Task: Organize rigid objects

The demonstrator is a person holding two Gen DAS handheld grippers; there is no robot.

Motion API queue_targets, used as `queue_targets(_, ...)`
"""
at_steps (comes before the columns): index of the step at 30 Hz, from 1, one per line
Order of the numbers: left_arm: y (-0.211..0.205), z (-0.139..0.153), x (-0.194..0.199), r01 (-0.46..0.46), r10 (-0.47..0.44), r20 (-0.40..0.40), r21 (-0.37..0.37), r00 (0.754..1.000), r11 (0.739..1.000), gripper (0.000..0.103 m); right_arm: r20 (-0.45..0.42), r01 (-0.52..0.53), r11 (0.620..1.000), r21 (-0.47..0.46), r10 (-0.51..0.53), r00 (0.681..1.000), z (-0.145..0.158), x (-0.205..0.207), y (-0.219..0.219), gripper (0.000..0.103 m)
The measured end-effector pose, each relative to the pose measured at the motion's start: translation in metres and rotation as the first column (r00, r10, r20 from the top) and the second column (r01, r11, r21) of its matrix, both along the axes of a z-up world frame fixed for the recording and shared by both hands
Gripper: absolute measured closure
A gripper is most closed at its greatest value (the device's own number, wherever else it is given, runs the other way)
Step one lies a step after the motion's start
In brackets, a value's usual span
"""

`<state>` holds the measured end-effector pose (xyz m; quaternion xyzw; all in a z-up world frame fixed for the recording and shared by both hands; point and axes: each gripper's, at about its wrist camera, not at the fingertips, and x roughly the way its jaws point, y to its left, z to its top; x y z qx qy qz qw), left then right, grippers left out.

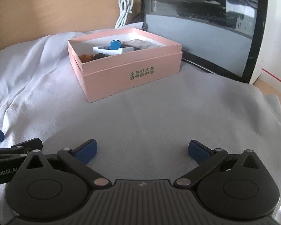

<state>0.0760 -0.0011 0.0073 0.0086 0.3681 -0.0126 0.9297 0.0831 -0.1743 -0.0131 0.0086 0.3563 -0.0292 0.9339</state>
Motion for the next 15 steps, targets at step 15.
queue_targets(15, 0.0006, -0.0011, 0.0009, -0.005, 0.005, 0.014, 0.0, 1.0, 1.0, 0.006, 0.024, -0.024, 1.0, 0.009, 0.023, 0.999, -0.0006, 0.0005, -0.0013, 0.0)
